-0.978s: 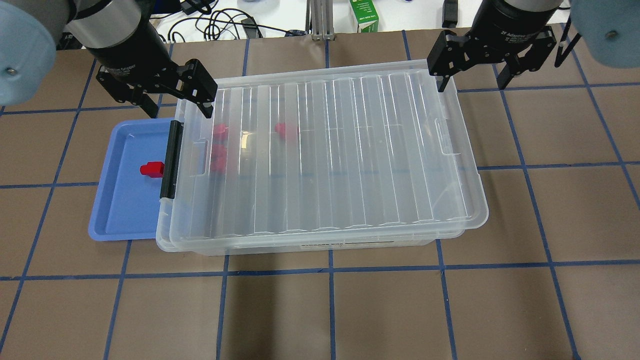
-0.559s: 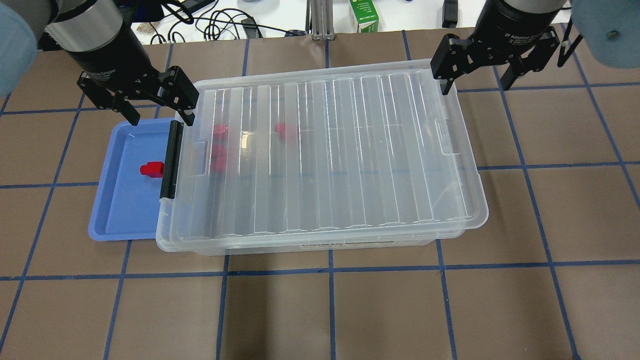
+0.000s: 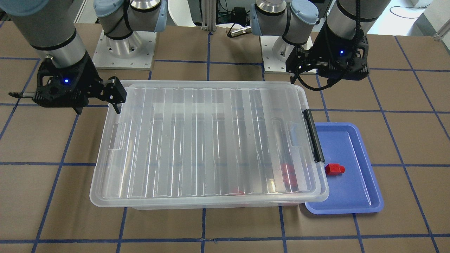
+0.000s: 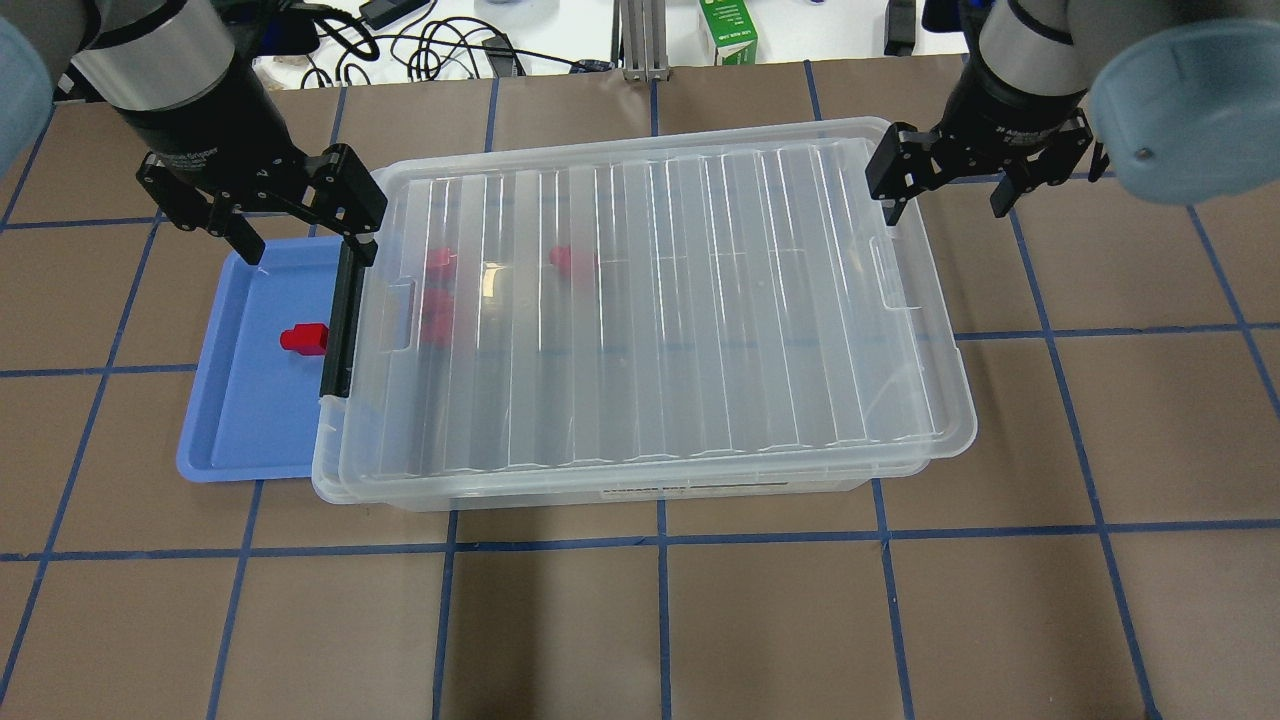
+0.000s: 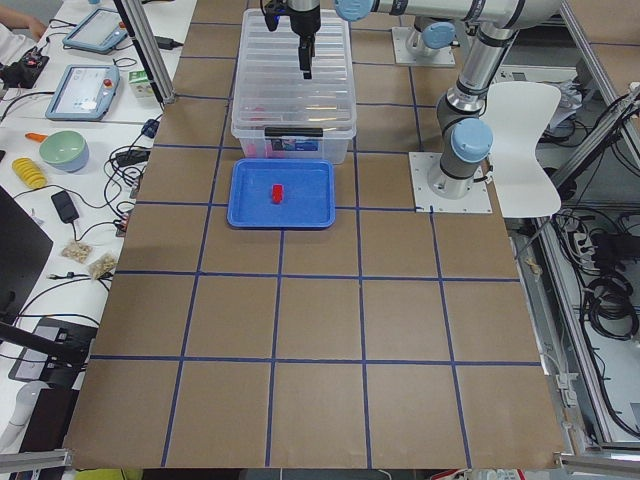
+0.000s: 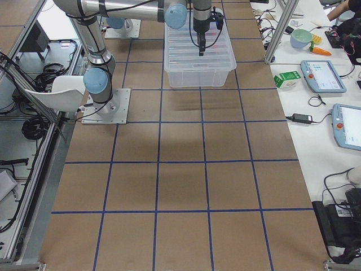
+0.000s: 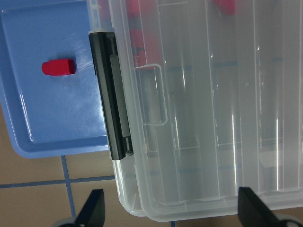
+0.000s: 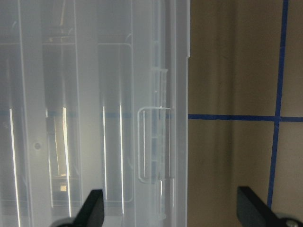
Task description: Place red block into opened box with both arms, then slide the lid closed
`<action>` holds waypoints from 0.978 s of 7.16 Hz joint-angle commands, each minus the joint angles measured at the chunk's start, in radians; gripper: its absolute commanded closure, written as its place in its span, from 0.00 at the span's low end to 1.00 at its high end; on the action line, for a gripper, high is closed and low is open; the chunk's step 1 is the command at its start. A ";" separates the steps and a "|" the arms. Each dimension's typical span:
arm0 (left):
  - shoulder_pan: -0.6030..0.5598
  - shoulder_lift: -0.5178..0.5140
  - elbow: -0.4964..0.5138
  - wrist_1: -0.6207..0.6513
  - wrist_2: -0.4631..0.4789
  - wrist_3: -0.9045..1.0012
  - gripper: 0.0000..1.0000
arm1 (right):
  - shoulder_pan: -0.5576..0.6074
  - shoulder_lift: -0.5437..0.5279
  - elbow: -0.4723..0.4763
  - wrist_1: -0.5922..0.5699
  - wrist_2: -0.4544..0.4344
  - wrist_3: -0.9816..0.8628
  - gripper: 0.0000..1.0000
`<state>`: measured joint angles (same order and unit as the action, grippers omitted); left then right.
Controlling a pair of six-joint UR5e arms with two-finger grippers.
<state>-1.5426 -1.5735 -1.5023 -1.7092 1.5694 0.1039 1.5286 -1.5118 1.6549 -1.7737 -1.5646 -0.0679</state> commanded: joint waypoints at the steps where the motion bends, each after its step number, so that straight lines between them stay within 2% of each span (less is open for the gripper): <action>1: 0.009 -0.014 0.001 0.011 -0.005 -0.003 0.00 | -0.047 0.056 0.103 -0.163 0.000 -0.013 0.00; 5: 0.153 -0.045 -0.004 0.074 -0.012 -0.026 0.00 | -0.051 0.099 0.109 -0.214 0.001 -0.023 0.00; 7: 0.215 -0.065 -0.010 0.110 -0.012 -0.177 0.00 | -0.053 0.116 0.108 -0.219 0.000 -0.044 0.00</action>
<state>-1.3638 -1.6248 -1.5076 -1.6286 1.5563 0.0075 1.4766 -1.4093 1.7636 -1.9882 -1.5634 -0.1041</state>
